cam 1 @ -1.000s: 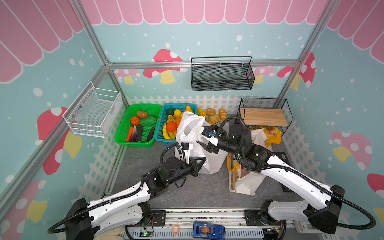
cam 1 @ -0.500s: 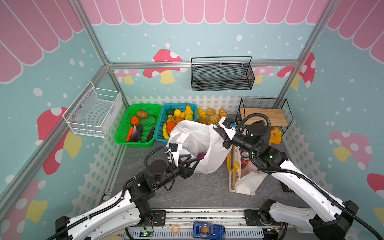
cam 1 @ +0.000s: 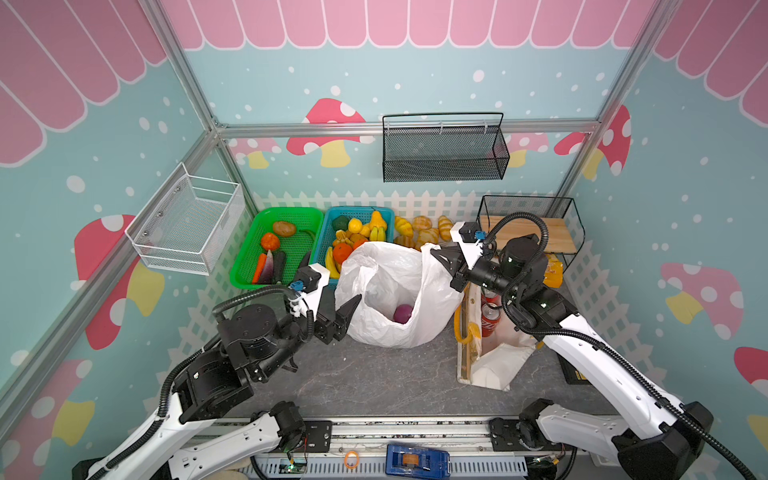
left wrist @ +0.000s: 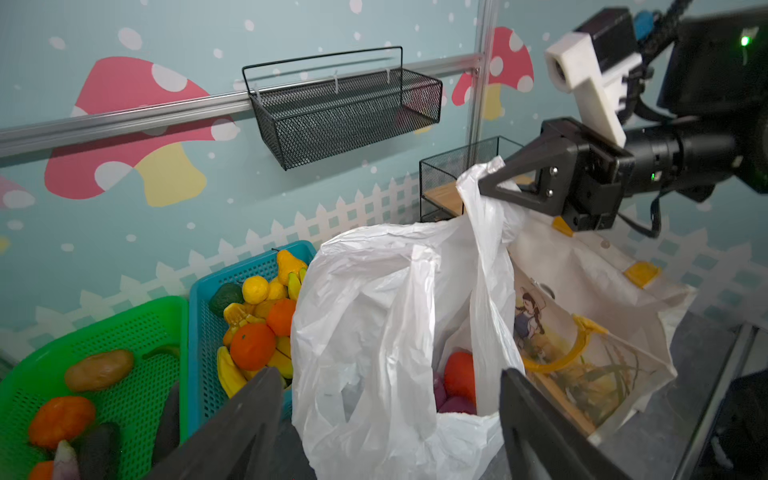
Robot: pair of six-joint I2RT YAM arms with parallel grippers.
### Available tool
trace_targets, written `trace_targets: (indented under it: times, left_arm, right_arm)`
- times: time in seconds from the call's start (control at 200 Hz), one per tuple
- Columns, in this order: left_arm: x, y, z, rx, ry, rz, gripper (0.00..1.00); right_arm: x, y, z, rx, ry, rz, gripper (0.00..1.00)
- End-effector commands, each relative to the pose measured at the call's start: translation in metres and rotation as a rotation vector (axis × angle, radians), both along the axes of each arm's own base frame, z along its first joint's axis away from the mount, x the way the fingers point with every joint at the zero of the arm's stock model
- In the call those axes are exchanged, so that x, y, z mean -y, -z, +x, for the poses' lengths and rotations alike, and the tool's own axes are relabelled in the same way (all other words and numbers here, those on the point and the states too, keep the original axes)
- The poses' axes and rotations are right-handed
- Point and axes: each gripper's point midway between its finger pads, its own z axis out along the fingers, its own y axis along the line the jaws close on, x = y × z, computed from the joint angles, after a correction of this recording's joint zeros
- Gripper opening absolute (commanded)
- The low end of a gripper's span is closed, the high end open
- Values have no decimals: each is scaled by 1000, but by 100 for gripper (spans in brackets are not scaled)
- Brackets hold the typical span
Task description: Place the mixed food into the grocery bags and tie them
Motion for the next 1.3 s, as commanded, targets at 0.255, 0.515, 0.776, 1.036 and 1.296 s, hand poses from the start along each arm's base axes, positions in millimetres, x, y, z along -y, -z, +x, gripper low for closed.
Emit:
trace_targets:
  times: [0.255,0.515,0.776,1.036,1.296]
  left_arm:
    - [19,-12,30,160,49,509,95]
    - [43,1,54,34,163,588,91]
    - [61,27,56,-128,281,554,28]
    - [71,-48,48,-130,203,2,0]
    - [75,-45,67,-234,103,-345,0]
  right_arm:
    - [-2,-16,-2,22,-34,19,0]
    - [2,-15,-2,25,-18,11,0]
    - [14,-23,5,42,55,-1,0]
    - [43,-44,45,23,277,-19,0]
    - [56,-43,92,-26,454,-120,28]
